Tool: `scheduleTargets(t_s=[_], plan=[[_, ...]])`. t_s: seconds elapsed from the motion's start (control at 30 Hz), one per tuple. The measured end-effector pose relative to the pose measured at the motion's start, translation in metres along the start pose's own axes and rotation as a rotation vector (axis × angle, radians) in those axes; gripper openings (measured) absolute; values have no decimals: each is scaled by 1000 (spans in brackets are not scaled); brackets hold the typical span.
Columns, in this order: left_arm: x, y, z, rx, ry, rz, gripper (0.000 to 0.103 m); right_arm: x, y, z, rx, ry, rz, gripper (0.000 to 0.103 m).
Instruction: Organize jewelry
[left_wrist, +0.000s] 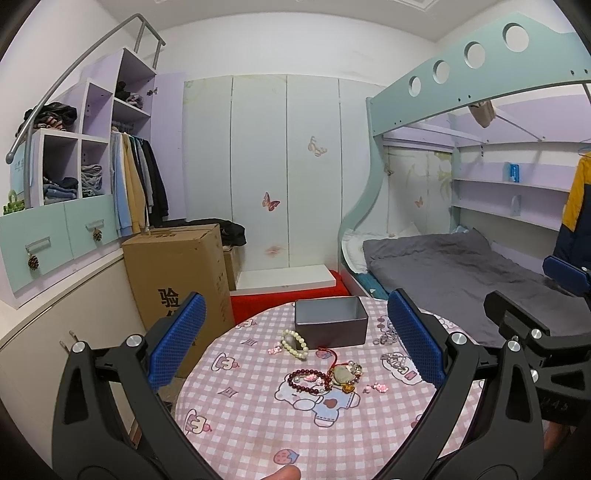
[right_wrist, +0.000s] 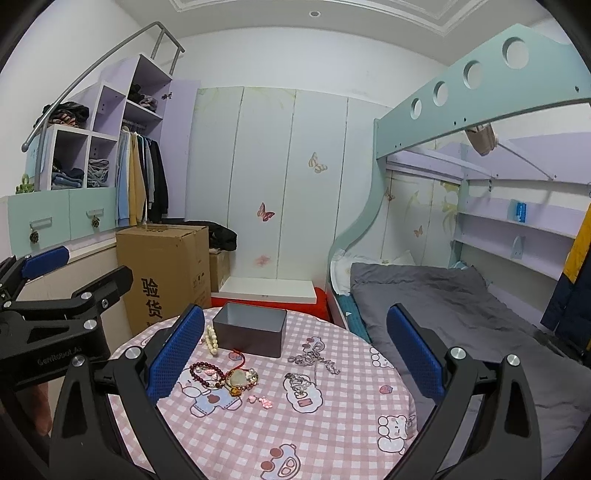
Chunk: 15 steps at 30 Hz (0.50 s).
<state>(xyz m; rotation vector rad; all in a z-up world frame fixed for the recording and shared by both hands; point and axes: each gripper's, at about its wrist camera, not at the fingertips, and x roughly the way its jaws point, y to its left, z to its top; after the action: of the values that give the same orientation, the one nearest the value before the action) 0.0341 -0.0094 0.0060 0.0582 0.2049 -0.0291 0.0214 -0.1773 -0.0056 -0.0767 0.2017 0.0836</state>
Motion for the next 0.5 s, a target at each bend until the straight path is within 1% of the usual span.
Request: scheduleTargets(t_s=[0.17,0.5], plan=[[11,1,2,-10,14,-14,97,12,-3,3,5,14,7,95],[43,-5,2,26,77,-31,97,35,-8,2,2,46,23,95]])
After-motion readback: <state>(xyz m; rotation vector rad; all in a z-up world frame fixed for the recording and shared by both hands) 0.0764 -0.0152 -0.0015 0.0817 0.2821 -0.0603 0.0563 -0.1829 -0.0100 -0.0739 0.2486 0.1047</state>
